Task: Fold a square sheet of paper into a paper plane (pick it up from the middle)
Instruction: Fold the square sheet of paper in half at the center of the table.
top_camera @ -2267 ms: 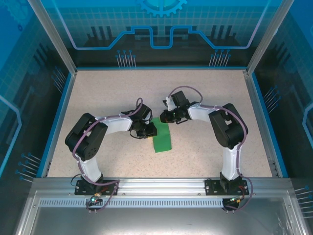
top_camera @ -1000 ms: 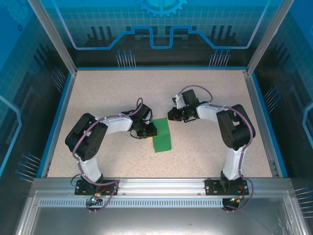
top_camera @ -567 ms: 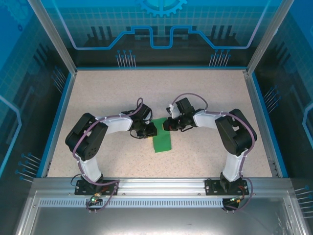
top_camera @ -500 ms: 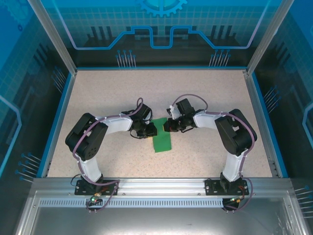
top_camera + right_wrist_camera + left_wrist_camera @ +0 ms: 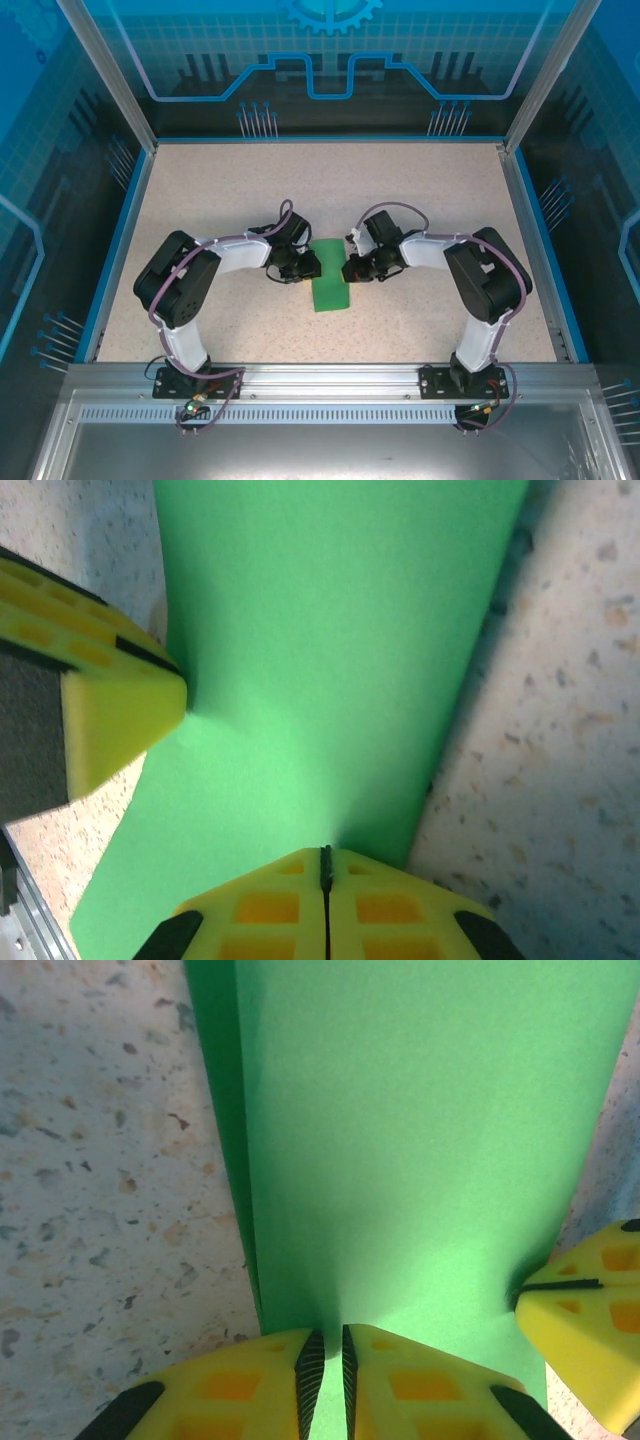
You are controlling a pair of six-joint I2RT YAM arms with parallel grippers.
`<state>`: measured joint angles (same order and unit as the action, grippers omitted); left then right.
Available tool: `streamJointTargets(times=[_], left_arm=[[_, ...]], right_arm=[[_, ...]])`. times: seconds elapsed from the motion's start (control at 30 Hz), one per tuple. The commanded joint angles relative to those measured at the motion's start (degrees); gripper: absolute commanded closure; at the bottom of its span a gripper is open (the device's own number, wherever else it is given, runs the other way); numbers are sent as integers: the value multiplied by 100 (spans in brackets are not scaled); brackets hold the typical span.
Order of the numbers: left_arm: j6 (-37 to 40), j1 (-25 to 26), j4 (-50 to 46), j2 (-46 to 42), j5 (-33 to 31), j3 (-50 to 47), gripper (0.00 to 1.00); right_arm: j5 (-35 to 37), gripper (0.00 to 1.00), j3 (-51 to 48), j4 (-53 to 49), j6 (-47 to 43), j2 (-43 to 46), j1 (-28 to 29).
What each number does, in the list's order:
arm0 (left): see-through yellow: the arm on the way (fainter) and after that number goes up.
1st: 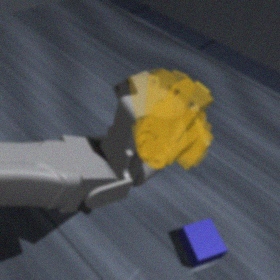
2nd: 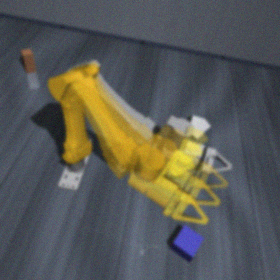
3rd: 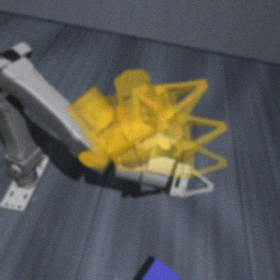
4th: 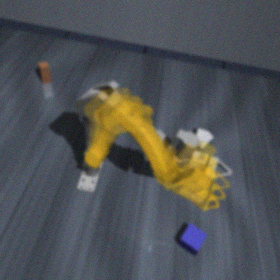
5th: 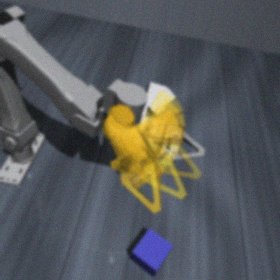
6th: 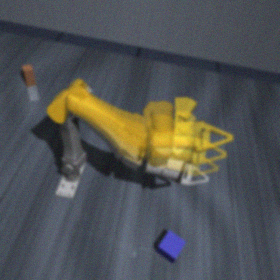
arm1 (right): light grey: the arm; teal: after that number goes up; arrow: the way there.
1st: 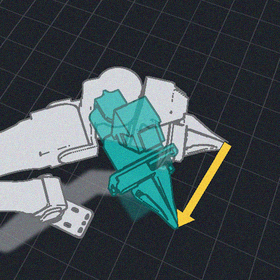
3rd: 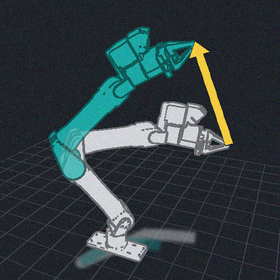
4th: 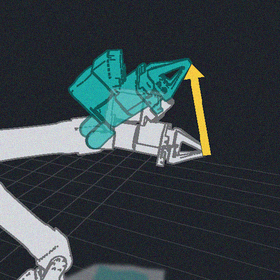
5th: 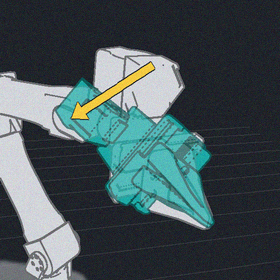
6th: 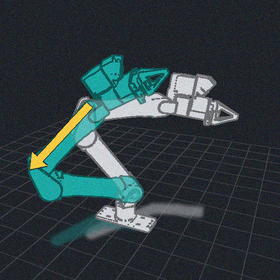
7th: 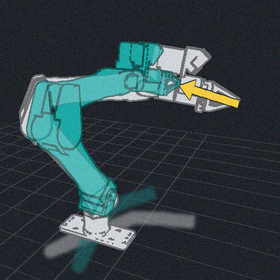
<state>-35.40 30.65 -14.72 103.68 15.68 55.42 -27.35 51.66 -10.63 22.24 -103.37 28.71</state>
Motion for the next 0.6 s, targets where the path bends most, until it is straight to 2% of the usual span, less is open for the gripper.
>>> streamJointTargets(times=[0.0,0.27,0.57], left_arm=[[179,18,-884,351,-663,-268,80],[199,13,-910,355,-663,-242,80],[233,19,-934,364,-659,-216,80]], right_arm=[[76,94,-298,-429,-238,253,-75],[-169,94,-312,-182,103,790,91],[-178,94,-231,203,287,220,399]])
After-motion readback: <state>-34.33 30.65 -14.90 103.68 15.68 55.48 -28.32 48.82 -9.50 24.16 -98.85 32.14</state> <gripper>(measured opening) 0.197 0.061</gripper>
